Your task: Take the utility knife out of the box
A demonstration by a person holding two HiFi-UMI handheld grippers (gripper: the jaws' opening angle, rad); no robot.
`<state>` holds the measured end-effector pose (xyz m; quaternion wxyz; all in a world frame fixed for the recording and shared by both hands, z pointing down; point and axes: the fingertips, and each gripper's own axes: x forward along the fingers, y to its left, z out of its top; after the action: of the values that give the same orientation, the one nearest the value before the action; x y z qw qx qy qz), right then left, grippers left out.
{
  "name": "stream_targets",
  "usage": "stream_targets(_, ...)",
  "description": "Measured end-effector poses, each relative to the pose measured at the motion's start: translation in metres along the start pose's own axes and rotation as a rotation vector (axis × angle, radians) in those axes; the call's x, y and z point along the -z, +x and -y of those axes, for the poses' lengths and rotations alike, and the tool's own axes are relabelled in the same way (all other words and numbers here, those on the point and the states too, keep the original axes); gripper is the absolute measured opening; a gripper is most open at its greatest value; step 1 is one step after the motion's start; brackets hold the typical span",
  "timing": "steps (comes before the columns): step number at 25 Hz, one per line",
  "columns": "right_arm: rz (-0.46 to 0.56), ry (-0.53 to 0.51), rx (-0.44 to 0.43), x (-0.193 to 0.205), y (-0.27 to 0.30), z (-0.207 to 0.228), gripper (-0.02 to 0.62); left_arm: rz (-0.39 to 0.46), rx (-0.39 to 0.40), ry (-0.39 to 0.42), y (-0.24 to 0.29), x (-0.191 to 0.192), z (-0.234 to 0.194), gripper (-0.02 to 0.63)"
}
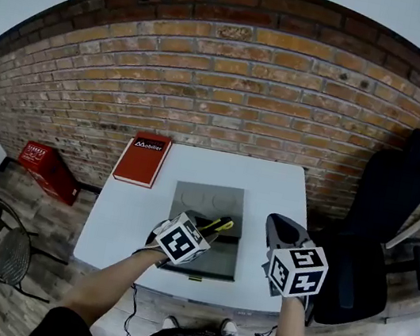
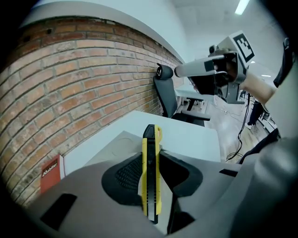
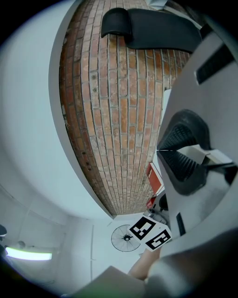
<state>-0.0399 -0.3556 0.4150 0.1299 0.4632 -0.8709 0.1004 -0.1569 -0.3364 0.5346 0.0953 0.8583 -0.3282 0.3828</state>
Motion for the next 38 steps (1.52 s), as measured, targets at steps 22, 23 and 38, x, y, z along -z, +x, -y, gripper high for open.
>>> stream_targets(22, 0.049, -0.035, -0.048, -0.027, 0.007, -0.013, 0.018, 0.387, -0.28, -0.242, -0.107, -0.071, -0.066, 0.127)
stream_targets(23, 0.051, -0.036, -0.049, -0.028, 0.007, -0.013, 0.018, 0.404, -0.294, -0.257, -0.113, -0.071, -0.069, 0.127)
stream_targets(38, 0.103, -0.068, -0.079, -0.044, 0.005, -0.022, 0.018, 0.591, -0.516, -0.444, -0.178, -0.05, -0.095, 0.127)
